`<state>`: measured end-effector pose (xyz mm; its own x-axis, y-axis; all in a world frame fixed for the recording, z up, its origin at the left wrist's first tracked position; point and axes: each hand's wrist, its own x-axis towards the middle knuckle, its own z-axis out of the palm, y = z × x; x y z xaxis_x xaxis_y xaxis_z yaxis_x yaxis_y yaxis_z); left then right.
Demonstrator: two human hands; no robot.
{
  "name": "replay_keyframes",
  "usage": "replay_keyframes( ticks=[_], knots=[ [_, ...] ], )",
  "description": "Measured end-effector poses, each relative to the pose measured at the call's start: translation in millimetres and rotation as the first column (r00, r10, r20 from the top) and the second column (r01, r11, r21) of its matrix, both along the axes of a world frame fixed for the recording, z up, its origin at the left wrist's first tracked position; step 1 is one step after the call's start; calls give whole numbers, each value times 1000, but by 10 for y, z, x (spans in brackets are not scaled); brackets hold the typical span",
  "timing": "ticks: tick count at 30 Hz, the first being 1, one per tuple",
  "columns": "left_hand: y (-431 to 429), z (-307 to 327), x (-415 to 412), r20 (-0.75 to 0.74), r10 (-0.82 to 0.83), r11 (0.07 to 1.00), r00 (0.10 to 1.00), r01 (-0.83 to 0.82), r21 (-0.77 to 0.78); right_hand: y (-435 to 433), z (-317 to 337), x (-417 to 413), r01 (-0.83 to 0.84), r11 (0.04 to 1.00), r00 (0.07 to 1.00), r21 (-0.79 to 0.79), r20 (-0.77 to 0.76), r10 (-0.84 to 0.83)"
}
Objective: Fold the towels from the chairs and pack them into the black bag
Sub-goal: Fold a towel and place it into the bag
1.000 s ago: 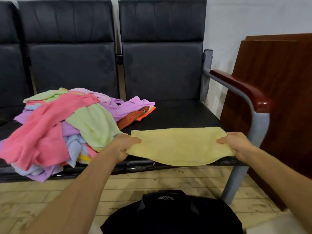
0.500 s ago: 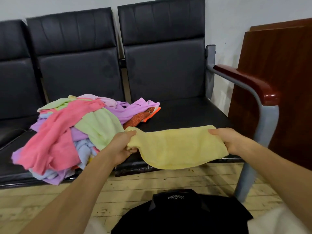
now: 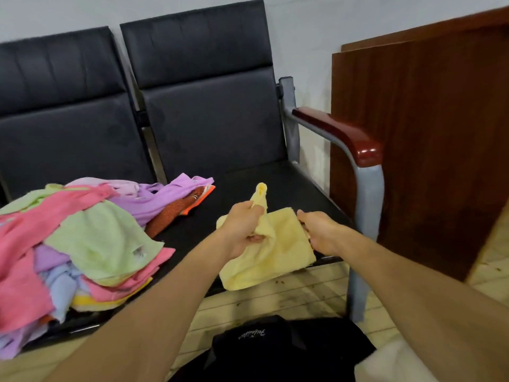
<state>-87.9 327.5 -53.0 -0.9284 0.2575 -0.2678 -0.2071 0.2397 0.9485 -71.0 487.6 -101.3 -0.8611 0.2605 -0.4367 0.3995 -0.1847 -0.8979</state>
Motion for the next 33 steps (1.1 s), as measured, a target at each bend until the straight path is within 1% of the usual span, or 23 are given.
replay_keyframes(
  ticks=[4, 6, 8, 9, 11, 12, 13, 14, 15, 16, 17, 19, 22, 24, 26, 28, 30, 31, 33],
  knots=[
    [296, -113, 124, -44, -123, 983, 991, 116, -146, 75, 30, 36, -93, 994, 996, -62, -6, 93],
    [343, -146, 184, -36, -210, 956, 977, 198, -217, 108, 28, 29, -136, 987, 991, -81, -14, 135],
    [312, -169, 229, -34, -268, 932, 963, 250, -264, 119, 19, 25, -139, 986, 990, -91, -9, 139],
    [274, -178, 238, -43, -271, 928, 962, 249, -276, 128, 7, 19, -134, 988, 991, -75, -3, 134],
    [138, -218, 228, -106, -258, 926, 960, 215, -309, 126, -11, -12, -111, 994, 994, -4, 6, 111],
    [43, -254, 214, -176, -263, 910, 948, 184, -371, 112, -8, -8, -110, 993, 994, 33, 10, 110],
    [-74, -294, 196, -263, -283, 864, 922, 127, -486, 98, -12, -11, -108, 992, 994, 58, 8, 108],
    [-196, -337, 183, -345, -307, 789, 887, 34, -613, 76, -20, -11, -104, 991, 995, 79, 1, 105],
    [-314, -367, 195, -410, -321, 720, 854, -61, -691, 56, -16, -6, -100, 990, 995, 102, -5, 101],
    [-425, -407, 215, -435, -319, 686, 842, -111, -719, 39, -6, 7, -99, 987, 995, 125, -12, 102],
    [-535, -454, 252, -422, -311, 685, 852, -107, -721, 18, 4, 20, -106, 985, 994, 139, -17, 109],
    [-755, -589, 334, -396, -312, 755, 864, -29, -655, -38, 0, 36, -129, 976, 991, 177, -2, 132],
    [-968, -716, 481, -456, -322, 837, 829, 25, -546, -96, -50, 30, -167, 951, 986, 260, 41, 162],
    [-1018, -706, 534, -430, -271, 885, 861, 47, -464, -140, -49, 33, -192, 938, 981, 289, 81, 176],
    [-1072, -684, 575, -347, -174, 944, 921, 56, -327, -242, 22, 88, -224, 943, 974, 245, 83, 210],
    [-1172, -667, 593, -234, -53, 982, 971, 8, -187, -384, 122, 168, -248, 949, 968, 193, 19, 249],
    [-1284, -673, 611, -114, 51, 997, 992, -58, -57, -586, 258, 290, -286, 949, 953, 135, -63, 296],
    [-1323, -680, 630, -60, 85, 996, 995, -87, -19, -698, 319, 359, -302, 947, 944, 111, -104, 313],
    [-1372, -669, 692, 18, 109, 991, 994, -110, 70, -933, 426, 522, -324, 944, 928, 53, -178, 328]
  ],
)
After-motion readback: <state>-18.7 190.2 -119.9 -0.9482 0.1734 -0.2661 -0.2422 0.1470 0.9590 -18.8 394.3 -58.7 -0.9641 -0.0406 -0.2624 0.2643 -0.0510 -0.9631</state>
